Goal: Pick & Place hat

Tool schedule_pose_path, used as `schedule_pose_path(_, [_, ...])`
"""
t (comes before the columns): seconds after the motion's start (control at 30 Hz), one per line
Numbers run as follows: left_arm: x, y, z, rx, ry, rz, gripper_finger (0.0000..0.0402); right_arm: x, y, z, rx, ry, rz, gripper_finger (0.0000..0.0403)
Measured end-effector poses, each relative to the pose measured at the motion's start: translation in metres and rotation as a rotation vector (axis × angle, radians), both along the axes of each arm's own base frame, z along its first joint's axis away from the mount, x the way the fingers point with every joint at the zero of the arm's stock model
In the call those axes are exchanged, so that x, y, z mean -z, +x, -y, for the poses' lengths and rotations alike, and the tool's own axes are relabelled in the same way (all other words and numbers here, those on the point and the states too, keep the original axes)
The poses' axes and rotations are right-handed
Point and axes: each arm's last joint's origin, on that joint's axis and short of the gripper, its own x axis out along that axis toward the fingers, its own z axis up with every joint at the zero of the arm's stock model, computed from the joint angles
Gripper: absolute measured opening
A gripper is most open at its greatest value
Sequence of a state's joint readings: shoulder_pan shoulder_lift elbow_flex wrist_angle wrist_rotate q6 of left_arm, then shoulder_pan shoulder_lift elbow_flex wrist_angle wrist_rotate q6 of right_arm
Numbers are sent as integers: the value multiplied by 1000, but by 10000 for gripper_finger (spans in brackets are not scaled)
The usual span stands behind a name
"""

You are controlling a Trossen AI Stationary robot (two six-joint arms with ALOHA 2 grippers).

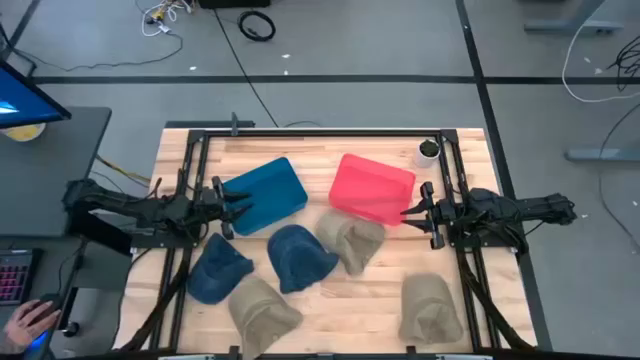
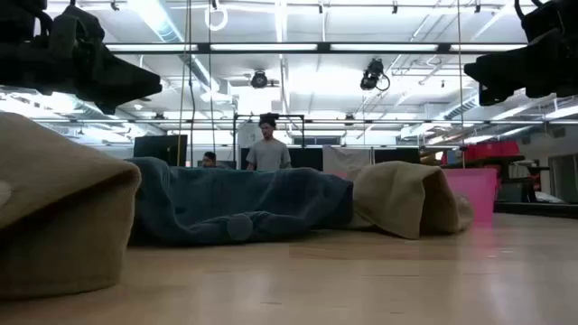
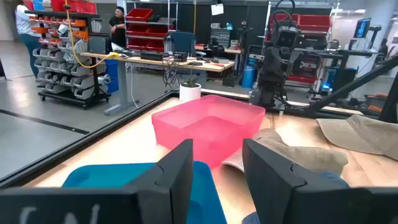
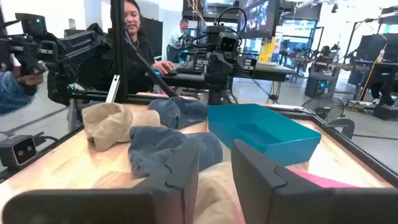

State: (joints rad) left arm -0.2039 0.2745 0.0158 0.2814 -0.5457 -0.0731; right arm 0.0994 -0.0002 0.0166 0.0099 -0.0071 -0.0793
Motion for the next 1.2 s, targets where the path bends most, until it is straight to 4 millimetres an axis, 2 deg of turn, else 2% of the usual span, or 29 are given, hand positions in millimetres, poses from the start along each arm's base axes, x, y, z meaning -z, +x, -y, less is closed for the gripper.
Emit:
schedule_pose_path(0.33, [0,0,1,37,6,0,142,-1,0,0,0,-7,14,100])
schedule_pose_path(0.5, [-7,0,1,43,-2,26,142,-13,-1,0,1,-3,137,100])
schedule_pose_path(0.63, [-38,0,2,68,25,63,142,-26,-4,-1,-34,-13,271,100])
schedule_pose_path(0.8, [-84,3,3,70,47,2,142,-53,-5,-1,-45,-32,292,100])
schedule_pose_path(0.93, [-114,13,5,71,22,-55,142,-83,6,-2,-44,-67,208,100])
schedule_pose_path(1.03, [-130,25,7,68,-21,-117,142,-102,24,-4,-49,-87,63,100])
schedule_pose_path(1.1, [-133,37,10,63,-54,-174,142,-111,41,-6,-54,-92,-48,100])
schedule_pose_path(1.2, [-126,59,14,49,-96,-291,142,-114,67,-8,-62,-105,-235,100])
